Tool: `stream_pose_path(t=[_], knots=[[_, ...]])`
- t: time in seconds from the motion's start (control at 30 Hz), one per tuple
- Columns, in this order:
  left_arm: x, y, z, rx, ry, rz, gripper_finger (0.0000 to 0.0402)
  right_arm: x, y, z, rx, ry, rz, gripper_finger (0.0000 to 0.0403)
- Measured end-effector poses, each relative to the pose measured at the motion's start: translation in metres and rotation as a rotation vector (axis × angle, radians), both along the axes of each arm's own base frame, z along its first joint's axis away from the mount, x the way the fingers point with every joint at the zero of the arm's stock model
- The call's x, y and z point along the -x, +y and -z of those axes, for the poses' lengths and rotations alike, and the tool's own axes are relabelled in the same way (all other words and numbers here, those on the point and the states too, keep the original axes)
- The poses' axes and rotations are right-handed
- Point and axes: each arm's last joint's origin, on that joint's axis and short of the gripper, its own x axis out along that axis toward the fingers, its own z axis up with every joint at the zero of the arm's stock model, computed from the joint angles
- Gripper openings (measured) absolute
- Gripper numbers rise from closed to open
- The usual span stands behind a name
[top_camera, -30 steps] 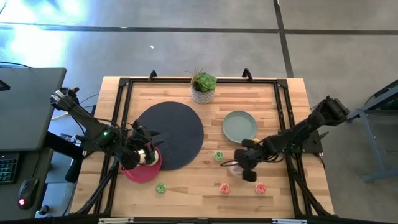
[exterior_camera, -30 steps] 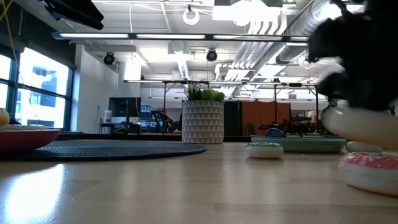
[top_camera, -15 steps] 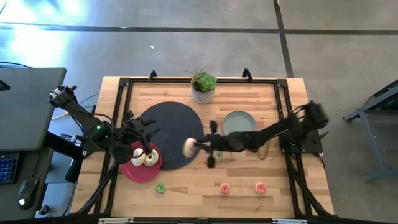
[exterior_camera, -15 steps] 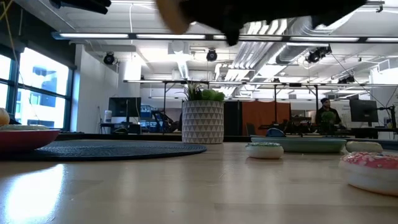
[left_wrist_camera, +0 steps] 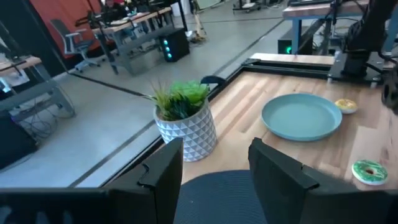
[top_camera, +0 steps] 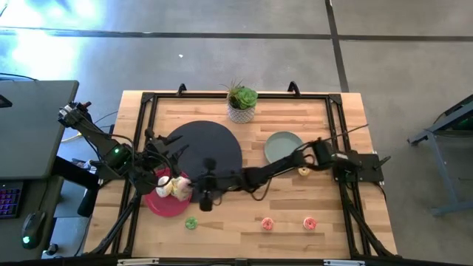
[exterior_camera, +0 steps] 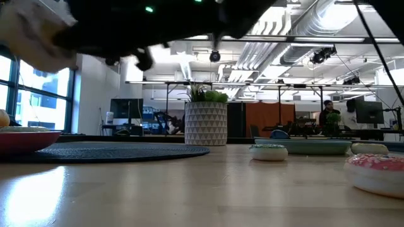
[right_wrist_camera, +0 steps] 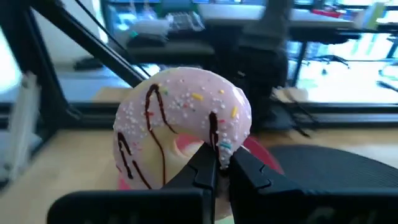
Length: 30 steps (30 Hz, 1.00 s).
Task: Pick & Place donuts
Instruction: Put the large purple donut on the red plate
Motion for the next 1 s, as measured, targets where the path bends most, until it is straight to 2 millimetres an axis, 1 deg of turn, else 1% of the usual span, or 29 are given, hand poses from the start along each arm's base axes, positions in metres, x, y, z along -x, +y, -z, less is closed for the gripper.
stream_pose_path(t=[0.07, 0.13, 0.23, 0.33, 0.43, 0.53, 0.63, 0.8, 1.0], knots=[[0.0, 0.0, 0.0, 0.0, 0.001, 0.001, 0.0175, -0.013, 0.004, 0.01, -0.006, 0.007, -0.019, 0.0014], [0.0, 0.0, 0.0, 0.004, 0.002, 0.004, 0.0175, -0.024, 0.007, 0.027, -0.003, 0.039, -0.027, 0.0017], [0.0, -0.001, 0.001, 0.018, 0.014, 0.02, 0.0175, -0.036, 0.01, 0.044, -0.029, 0.079, -0.024, 0.0021], [-0.001, -0.001, 0.001, 0.025, 0.02, 0.028, 0.0175, -0.044, 0.012, 0.051, -0.032, 0.086, -0.023, 0.0021], [-0.001, -0.001, 0.001, 0.029, 0.023, 0.032, 0.0175, -0.045, 0.012, 0.062, -0.026, 0.122, -0.031, 0.0023], [-0.001, -0.001, 0.001, 0.029, 0.024, 0.032, 0.0175, -0.044, 0.013, 0.062, -0.006, 0.13, -0.04, 0.0032], [-0.001, -0.001, 0.001, 0.028, 0.024, 0.032, 0.0175, -0.044, 0.012, 0.062, -0.004, 0.136, -0.036, 0.005], [-0.001, -0.001, 0.001, 0.028, 0.025, 0.032, 0.0175, -0.044, 0.008, 0.065, -0.011, 0.161, -0.03, 0.0092], [-0.001, -0.001, 0.001, 0.032, 0.026, 0.035, 0.0175, -0.044, 0.008, 0.062, 0.003, 0.162, -0.031, 0.014]])
